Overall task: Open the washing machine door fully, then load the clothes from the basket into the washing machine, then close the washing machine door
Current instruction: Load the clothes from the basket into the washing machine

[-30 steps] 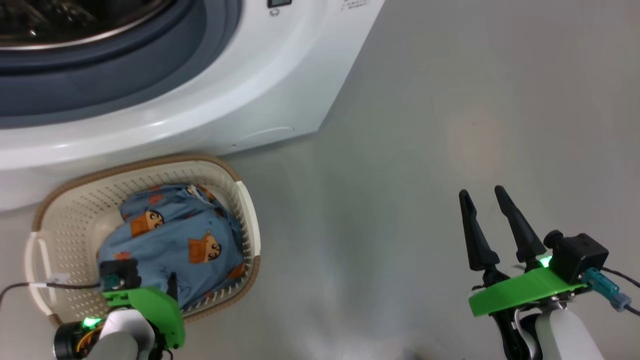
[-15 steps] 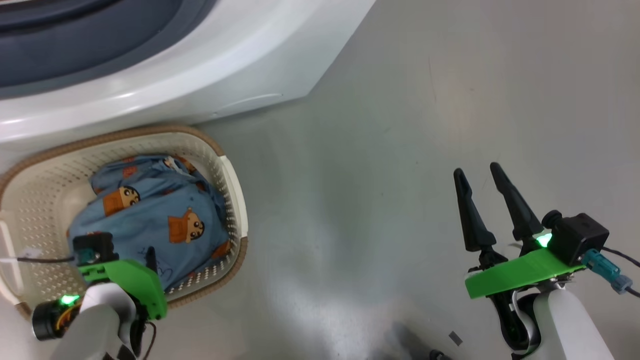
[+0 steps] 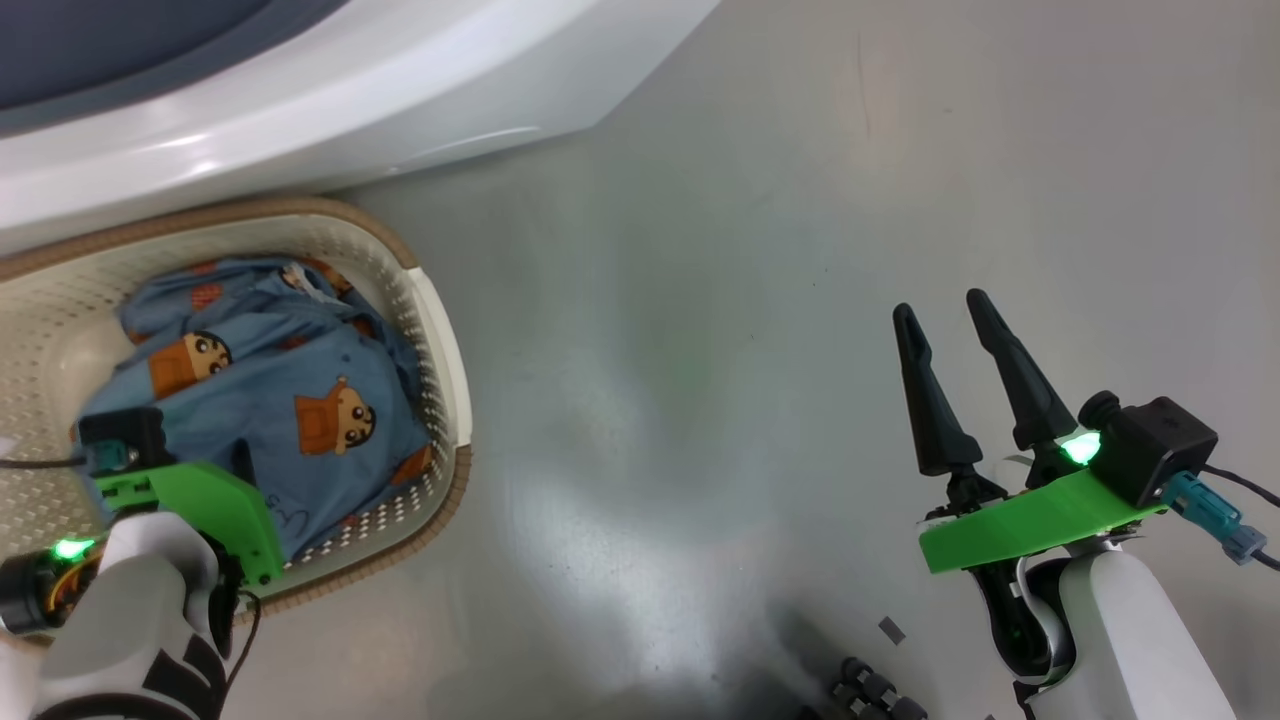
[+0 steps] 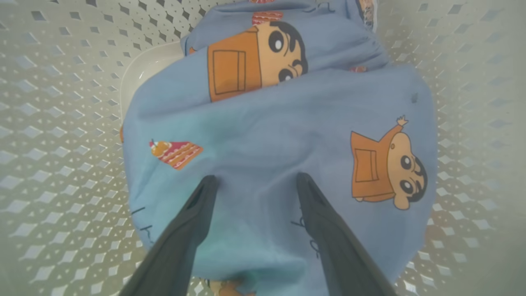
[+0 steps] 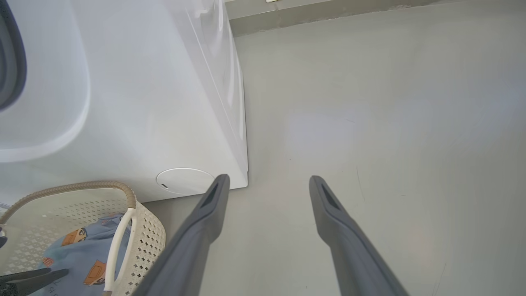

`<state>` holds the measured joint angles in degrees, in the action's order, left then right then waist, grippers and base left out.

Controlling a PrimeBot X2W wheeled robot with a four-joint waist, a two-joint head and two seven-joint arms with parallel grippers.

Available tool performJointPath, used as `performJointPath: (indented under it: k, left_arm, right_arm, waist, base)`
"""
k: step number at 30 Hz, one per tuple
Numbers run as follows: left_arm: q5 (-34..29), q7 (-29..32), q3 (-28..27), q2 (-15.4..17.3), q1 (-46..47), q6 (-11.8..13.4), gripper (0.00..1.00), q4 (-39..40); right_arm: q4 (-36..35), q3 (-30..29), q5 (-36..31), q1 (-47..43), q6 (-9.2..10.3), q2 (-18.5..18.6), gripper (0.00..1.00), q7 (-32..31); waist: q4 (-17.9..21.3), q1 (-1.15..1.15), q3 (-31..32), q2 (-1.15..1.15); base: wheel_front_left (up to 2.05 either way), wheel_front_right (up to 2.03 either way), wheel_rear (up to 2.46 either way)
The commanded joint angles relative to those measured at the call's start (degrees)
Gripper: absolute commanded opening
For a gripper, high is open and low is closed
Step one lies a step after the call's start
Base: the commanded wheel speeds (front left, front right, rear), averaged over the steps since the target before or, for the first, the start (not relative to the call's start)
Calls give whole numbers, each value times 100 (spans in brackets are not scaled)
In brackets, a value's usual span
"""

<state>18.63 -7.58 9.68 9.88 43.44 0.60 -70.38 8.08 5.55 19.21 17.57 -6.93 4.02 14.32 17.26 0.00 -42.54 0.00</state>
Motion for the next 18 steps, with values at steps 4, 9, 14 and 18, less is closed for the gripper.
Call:
performJointPath:
  k: [4, 9, 14, 18]
  left_arm:
    - [-22, -38, -27, 220, 105, 15, 100, -44]
    - [-59, -43, 51, 264, 253, 66, 100, -99]
    - [-74, -30, 108, 333, 323, 112, 100, -156]
    - [-102, -55, 171, 358, 385, 158, 100, -184]
  right_arm:
    - [-141, 163, 165, -86, -56, 73, 100, 68]
    - [-163, 192, 222, -52, -56, 58, 100, 68]
    - [-173, 231, 265, -25, -56, 44, 100, 68]
    - [-174, 232, 294, -10, -56, 53, 100, 68]
  waist:
    - [108, 0, -201, 0]
    - [179, 0, -361, 0]
    - [239, 0, -493, 0]
    - [252, 0, -574, 0]
  base:
    - [0, 0, 0]
    - [0, 0, 0]
    - [0, 0, 0]
    - [0, 0, 0]
